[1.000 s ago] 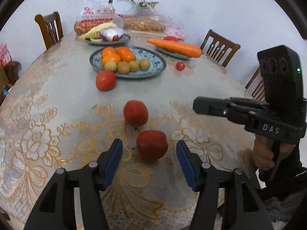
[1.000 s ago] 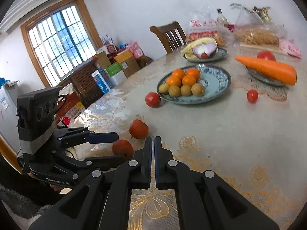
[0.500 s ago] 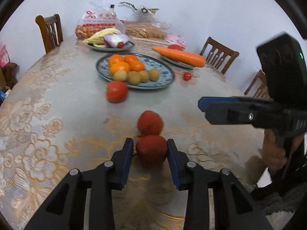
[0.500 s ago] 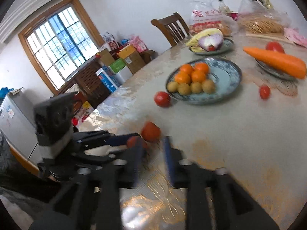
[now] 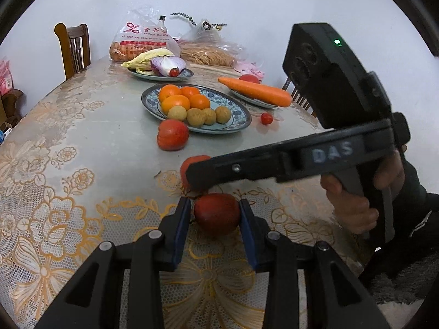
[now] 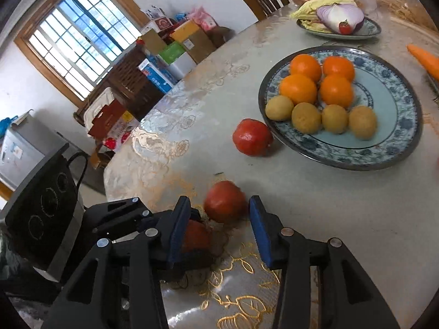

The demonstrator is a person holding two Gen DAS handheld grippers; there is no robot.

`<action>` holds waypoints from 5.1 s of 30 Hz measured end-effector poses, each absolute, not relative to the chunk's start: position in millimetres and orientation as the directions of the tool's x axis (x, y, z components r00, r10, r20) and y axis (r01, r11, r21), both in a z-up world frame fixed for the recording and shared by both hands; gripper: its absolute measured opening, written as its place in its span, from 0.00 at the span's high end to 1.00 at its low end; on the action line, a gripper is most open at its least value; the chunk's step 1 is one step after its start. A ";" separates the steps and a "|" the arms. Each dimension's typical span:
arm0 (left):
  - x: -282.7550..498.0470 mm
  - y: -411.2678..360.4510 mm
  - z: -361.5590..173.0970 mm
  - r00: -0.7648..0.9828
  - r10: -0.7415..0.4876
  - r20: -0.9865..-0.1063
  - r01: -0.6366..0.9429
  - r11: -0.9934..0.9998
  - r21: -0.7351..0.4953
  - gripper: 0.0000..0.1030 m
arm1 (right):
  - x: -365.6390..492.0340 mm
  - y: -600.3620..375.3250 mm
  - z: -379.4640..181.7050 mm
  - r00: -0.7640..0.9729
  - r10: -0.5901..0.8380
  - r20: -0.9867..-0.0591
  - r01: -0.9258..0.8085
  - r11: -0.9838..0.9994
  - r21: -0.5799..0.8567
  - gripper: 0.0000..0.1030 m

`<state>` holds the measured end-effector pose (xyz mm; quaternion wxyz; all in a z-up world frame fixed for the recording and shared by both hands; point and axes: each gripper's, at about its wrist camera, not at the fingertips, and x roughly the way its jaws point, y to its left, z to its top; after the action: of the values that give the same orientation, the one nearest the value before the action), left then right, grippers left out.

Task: Organize fruits
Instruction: 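Grasp a red apple with the left tool while the right tool grasps another red apple, then lower both red apples onto the plate beside the oranges and open both tools, then withdraw both tools from the plate toward the remaining red fruits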

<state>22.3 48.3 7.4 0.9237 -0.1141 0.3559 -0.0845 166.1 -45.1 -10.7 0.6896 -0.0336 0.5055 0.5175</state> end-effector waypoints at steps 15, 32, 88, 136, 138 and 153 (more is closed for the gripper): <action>21.4 76.4 22.6 0.742 -0.293 -0.603 0.042 0.918 -0.394 0.65 | 183.6 -100.2 8.6 0.030 0.763 -0.646 -0.727 0.460 0.510 0.68; 137.7 107.7 63.0 0.756 -0.113 -0.645 -0.009 0.983 -0.182 0.65 | 229.3 -141.5 46.2 0.253 0.753 -0.607 -0.703 0.574 0.420 0.67; 172.9 121.5 25.1 0.704 -0.213 -0.677 -0.015 0.949 -0.314 0.64 | 267.0 -91.2 -3.5 0.266 0.683 -0.681 -0.668 0.639 0.380 0.67; 103.6 76.8 67.6 0.785 -0.046 -0.618 -0.055 0.988 -0.144 0.28 | 197.8 -126.7 53.0 0.332 0.761 -0.558 -0.690 0.599 0.406 0.34; 96.8 72.6 69.6 0.788 -0.057 -0.613 -0.043 0.988 -0.147 0.28 | 192.1 -131.0 53.8 0.337 0.761 -0.555 -0.686 0.602 0.409 0.34; 53.1 65.2 48.9 0.769 -0.095 -0.632 -0.059 0.974 -0.219 0.28 | 166.1 -176.5 33.1 0.425 0.641 -0.639 -0.606 0.726 0.325 0.34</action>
<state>53.1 65.2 48.9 0.9337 -0.1137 0.3395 -0.0097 166.1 -176.5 33.1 0.8438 0.0227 0.3889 0.3693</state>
